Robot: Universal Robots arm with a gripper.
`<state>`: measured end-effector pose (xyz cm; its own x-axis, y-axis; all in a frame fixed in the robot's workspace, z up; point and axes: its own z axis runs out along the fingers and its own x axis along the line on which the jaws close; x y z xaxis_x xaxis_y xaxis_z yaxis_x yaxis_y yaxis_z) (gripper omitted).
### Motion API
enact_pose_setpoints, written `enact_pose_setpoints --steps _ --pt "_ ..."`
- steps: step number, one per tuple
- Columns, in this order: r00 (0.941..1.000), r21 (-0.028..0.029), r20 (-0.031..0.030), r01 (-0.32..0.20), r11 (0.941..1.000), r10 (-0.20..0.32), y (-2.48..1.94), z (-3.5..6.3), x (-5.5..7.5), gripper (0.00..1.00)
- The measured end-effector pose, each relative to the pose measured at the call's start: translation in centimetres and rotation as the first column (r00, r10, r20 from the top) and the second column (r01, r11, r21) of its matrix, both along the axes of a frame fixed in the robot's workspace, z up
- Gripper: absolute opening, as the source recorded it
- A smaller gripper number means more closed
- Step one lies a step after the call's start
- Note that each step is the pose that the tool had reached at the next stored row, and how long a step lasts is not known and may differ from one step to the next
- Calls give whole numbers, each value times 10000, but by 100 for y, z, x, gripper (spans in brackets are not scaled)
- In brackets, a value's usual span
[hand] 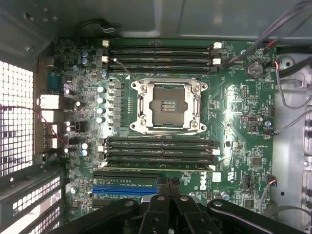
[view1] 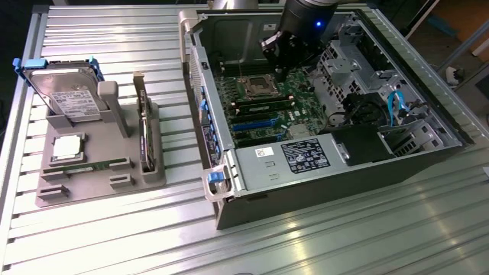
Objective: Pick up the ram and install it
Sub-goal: 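Press down the ram until it locks into place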
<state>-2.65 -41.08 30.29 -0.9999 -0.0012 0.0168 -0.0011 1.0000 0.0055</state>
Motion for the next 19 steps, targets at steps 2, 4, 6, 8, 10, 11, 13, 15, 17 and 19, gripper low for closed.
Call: enact_pose_setpoints --steps 2,4,6,8,10,11,13,15,17,19 --pt "9999 1 0 132 9999 -132 0 0 0 11" --pt "9999 0 0 132 9999 -132 0 0 0 11" --pt "9999 0 0 132 9999 -132 -1 3 0 11" --pt "9999 0 0 132 9999 -132 0 8 0 11" --pt "9999 -3 -1 132 9999 -132 0 17 0 11" --pt "9999 -2 -1 132 9999 -132 0 23 0 11" --pt "9999 2 0 133 9999 -133 0 29 0 11" --pt "9999 2 0 133 9999 -133 0 30 0 11" --pt "9999 0 0 132 9999 -132 0 30 0 11" --pt "9999 0 4 132 9999 -132 0 32 -2 11"
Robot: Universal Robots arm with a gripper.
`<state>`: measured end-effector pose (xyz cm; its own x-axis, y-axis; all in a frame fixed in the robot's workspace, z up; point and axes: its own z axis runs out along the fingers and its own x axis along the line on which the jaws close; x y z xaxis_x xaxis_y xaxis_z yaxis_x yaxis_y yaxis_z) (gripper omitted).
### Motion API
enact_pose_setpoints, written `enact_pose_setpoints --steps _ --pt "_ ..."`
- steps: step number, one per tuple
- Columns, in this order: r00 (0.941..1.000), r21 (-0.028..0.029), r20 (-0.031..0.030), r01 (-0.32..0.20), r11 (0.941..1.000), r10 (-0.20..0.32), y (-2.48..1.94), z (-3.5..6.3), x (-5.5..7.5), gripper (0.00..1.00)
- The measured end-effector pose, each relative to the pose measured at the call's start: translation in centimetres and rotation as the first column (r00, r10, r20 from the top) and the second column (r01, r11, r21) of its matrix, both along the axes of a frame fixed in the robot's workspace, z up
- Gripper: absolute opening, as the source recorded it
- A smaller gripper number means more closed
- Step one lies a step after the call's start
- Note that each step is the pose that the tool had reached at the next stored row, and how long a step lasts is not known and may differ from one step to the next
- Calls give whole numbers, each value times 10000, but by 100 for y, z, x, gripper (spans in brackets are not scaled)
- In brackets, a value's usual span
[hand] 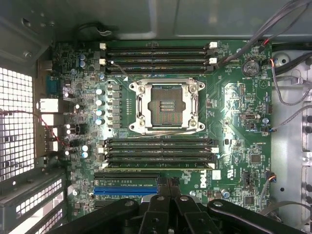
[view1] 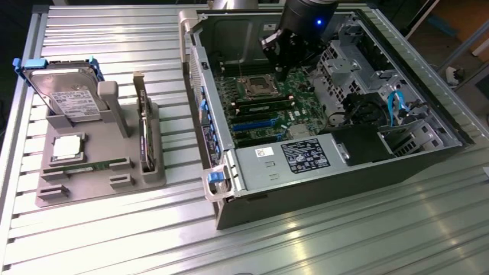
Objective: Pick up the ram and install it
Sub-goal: 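Press down the ram until it locks into place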
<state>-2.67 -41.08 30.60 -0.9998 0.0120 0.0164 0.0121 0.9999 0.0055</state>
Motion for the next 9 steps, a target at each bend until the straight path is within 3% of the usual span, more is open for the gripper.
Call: enact_pose_setpoints --steps 3,6,9 --pt "10000 0 55 0 10000 0 0 8 -8 11" --pt "9999 3 149 0 10000 0 0 16 -20 11" --pt "9999 -3 169 -1 10000 1 0 33 -22 11"
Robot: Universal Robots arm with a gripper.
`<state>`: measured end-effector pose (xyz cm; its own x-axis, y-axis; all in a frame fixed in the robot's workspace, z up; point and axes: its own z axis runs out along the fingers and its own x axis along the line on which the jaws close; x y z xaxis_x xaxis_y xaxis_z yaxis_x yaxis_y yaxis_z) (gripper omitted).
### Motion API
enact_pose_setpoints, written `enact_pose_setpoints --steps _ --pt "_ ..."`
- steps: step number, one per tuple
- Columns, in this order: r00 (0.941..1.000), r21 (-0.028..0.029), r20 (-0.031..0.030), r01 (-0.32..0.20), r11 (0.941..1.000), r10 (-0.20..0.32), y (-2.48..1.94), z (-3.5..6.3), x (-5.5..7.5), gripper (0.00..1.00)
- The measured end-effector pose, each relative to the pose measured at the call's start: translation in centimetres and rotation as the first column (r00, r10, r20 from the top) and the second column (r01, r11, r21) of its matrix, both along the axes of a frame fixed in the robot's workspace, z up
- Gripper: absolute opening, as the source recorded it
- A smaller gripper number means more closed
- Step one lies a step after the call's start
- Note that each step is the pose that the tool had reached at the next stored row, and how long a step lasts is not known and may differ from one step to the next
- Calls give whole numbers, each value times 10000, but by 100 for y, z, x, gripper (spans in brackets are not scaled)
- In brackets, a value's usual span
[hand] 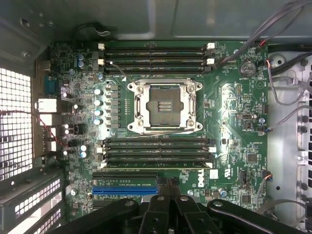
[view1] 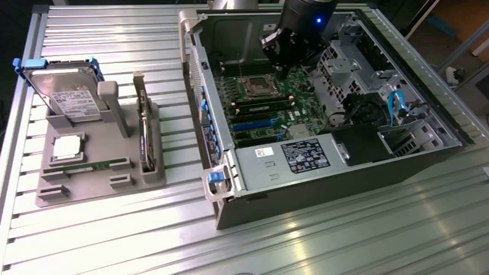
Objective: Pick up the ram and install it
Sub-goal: 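Press down the ram until it locks into place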
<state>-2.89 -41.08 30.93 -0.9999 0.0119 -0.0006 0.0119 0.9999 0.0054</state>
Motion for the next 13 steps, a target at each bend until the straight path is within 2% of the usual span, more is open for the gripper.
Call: enact_pose_setpoints --steps 3,13 --pt "10000 3 4 0 10000 0 0 47 0 11" --pt "10000 3 15 0 10000 0 0 117 0 11"
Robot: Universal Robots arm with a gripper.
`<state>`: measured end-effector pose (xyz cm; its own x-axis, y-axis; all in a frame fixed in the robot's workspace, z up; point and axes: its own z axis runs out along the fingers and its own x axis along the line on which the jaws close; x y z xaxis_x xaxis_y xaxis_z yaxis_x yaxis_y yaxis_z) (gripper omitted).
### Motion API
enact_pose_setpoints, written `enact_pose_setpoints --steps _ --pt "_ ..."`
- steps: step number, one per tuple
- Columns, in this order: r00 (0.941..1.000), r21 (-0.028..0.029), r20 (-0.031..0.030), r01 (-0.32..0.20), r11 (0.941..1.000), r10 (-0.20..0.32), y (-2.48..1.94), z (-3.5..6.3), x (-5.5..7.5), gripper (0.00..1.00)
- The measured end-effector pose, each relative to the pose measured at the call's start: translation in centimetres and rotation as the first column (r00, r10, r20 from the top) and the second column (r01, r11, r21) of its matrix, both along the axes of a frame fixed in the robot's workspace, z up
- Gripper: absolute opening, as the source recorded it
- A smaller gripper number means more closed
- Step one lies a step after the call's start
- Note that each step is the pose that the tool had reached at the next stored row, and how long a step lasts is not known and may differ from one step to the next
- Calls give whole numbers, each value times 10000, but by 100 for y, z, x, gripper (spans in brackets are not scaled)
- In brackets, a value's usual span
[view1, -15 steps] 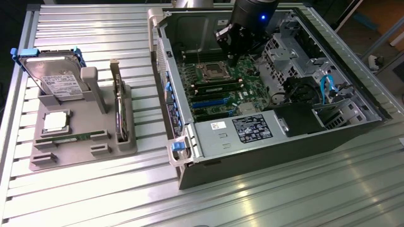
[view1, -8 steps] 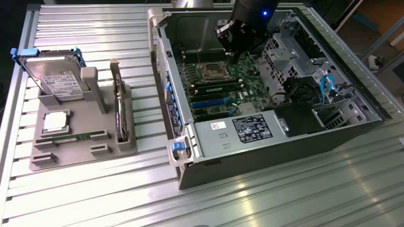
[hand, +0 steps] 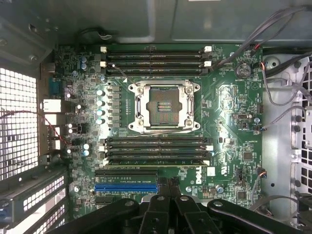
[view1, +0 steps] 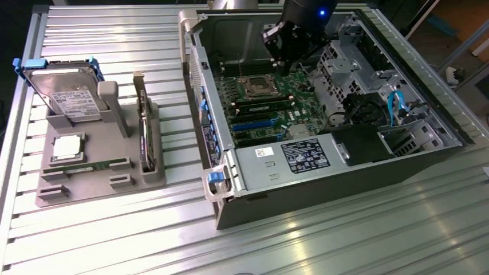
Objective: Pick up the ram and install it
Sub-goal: 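Press down the ram until it locks into place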
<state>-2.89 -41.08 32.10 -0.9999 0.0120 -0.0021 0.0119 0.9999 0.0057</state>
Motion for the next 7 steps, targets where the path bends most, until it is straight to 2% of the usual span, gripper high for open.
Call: enact_pose_setpoints --steps 7 --pt "10000 0 1 0 10000 0 0 7 0 11"
